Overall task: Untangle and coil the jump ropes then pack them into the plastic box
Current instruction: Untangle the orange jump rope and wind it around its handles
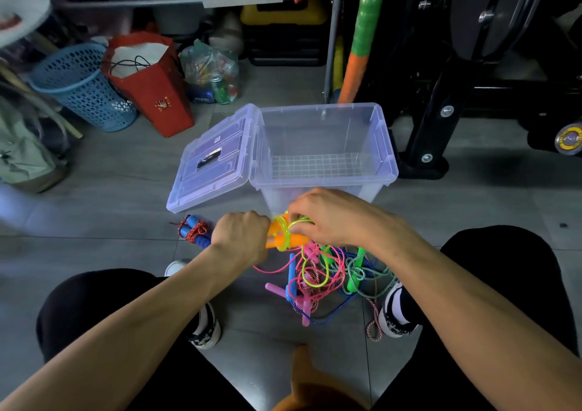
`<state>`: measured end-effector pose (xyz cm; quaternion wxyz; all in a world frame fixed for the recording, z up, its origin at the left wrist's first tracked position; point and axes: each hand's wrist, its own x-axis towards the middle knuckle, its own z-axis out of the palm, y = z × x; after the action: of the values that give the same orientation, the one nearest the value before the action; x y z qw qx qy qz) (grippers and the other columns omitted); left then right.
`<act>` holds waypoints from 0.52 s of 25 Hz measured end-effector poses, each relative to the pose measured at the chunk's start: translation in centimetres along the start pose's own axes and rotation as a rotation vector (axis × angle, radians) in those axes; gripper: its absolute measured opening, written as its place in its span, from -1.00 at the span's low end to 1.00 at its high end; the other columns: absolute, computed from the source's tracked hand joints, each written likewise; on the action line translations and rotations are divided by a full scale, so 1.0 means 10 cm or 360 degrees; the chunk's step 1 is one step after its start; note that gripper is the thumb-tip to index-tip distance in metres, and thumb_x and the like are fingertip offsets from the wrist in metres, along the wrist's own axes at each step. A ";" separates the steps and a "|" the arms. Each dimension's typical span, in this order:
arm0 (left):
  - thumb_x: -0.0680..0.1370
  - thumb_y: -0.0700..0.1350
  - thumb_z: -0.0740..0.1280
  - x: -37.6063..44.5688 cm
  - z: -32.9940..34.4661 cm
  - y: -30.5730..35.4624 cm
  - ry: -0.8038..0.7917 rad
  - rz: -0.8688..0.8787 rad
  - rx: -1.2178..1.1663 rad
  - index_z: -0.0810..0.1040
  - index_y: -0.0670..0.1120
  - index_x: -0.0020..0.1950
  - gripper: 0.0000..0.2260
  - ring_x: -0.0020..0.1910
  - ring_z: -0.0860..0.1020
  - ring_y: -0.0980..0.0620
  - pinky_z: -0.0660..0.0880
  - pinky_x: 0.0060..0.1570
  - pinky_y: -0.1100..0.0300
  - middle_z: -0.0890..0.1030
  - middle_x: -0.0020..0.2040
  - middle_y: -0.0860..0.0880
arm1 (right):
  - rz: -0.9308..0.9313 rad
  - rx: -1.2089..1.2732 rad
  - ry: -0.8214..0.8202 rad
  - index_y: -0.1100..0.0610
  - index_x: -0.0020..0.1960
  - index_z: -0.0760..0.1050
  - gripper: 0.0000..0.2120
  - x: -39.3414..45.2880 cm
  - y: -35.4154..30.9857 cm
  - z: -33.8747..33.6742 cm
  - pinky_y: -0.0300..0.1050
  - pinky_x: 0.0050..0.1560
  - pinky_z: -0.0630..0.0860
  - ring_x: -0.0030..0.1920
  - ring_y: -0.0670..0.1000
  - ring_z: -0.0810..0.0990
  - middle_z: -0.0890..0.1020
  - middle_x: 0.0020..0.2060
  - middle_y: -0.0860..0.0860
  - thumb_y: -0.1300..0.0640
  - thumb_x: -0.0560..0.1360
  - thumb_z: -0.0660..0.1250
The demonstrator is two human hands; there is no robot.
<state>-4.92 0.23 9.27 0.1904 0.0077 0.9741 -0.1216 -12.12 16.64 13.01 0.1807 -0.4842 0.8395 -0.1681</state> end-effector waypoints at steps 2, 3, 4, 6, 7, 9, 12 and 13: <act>0.52 0.06 0.24 -0.05 0.03 -0.01 0.0038 0.0365 -0.0049 0.49 0.03 0.02 -0.84 0.01 0.60 -0.11 0.40 -0.14 0.14 0.63 -0.01 -0.02 | 0.0047 0.0148 0.0004 0.04 -0.14 0.63 -0.87 0.07 0.14 -0.06 -0.04 -0.10 0.50 -0.17 -0.04 0.54 0.61 -0.22 -0.07 -0.02 0.46 0.42; 0.52 0.11 0.22 -0.06 0.03 -0.07 0.0110 0.0500 -0.0082 0.48 0.04 -0.01 -0.82 -0.02 0.60 -0.11 0.40 -0.13 0.14 0.63 -0.04 -0.01 | 0.0129 0.0272 0.0006 0.03 -0.18 0.64 -0.87 0.09 0.25 -0.10 -0.08 -0.14 0.49 -0.22 -0.07 0.54 0.61 -0.26 -0.09 -0.03 0.42 0.47; 0.52 0.14 0.21 -0.06 0.03 -0.15 0.0234 0.0599 -0.0153 0.48 0.04 -0.05 -0.80 -0.07 0.60 -0.10 0.40 -0.16 0.14 0.64 -0.09 0.00 | 0.0221 0.0434 0.0007 0.03 -0.21 0.65 -0.86 0.08 0.34 -0.13 -0.12 -0.18 0.46 -0.26 -0.10 0.53 0.62 -0.29 -0.08 -0.03 0.38 0.51; 0.45 0.17 0.20 -0.09 0.08 -0.30 0.0527 0.0716 -0.0381 0.48 0.03 -0.18 -0.77 -0.28 0.58 -0.10 0.38 -0.31 0.16 0.61 -0.27 0.03 | 0.0344 0.0787 0.0045 0.06 -0.21 0.68 -0.86 0.06 0.51 -0.14 -0.20 -0.21 0.42 -0.32 -0.17 0.52 0.65 -0.31 -0.07 0.00 0.36 0.54; 0.41 0.18 0.22 -0.12 0.09 -0.35 0.0614 0.0695 -0.0566 0.46 0.02 -0.23 -0.76 -0.38 0.52 -0.07 0.34 -0.37 0.21 0.57 -0.37 0.05 | 0.0369 0.0910 0.0068 0.06 -0.19 0.68 -0.86 0.05 0.55 -0.11 -0.21 -0.20 0.42 -0.32 -0.20 0.52 0.66 -0.31 -0.07 0.00 0.38 0.53; 0.36 0.14 0.38 -0.16 0.07 -0.38 0.0579 0.0467 -0.1131 0.45 0.03 -0.26 -0.78 -0.48 0.40 0.09 0.31 -0.39 0.26 0.47 -0.47 0.12 | 0.0388 0.1014 0.0074 0.06 -0.17 0.67 -0.83 0.04 0.57 0.00 -0.16 -0.19 0.43 -0.31 -0.17 0.52 0.65 -0.33 -0.05 -0.04 0.43 0.45; 0.32 -0.03 0.58 -0.15 -0.05 -0.31 0.0443 -0.0035 -0.1827 0.51 0.04 -0.32 -0.75 -0.56 0.36 0.19 0.33 -0.48 0.29 0.45 -0.53 0.16 | 0.0423 0.1141 0.0110 0.10 -0.25 0.59 -0.73 0.04 0.47 0.22 -0.26 -0.35 0.38 -0.46 -0.18 0.44 0.51 -0.49 -0.10 0.04 0.58 0.30; 0.32 -0.04 0.59 -0.15 -0.09 -0.30 0.0358 -0.0124 -0.1971 0.54 -0.01 -0.27 -0.77 -0.57 0.37 0.18 0.34 -0.52 0.29 0.48 -0.52 0.11 | 0.0450 0.1144 0.0151 0.14 -0.22 0.59 -0.73 0.05 0.43 0.27 -0.29 -0.40 0.34 -0.52 -0.21 0.40 0.46 -0.54 -0.12 0.07 0.60 0.28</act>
<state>-4.04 -2.41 11.38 0.0515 -0.1267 0.8774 0.4598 -14.32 17.97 8.61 0.3211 -0.2612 0.7930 -0.4471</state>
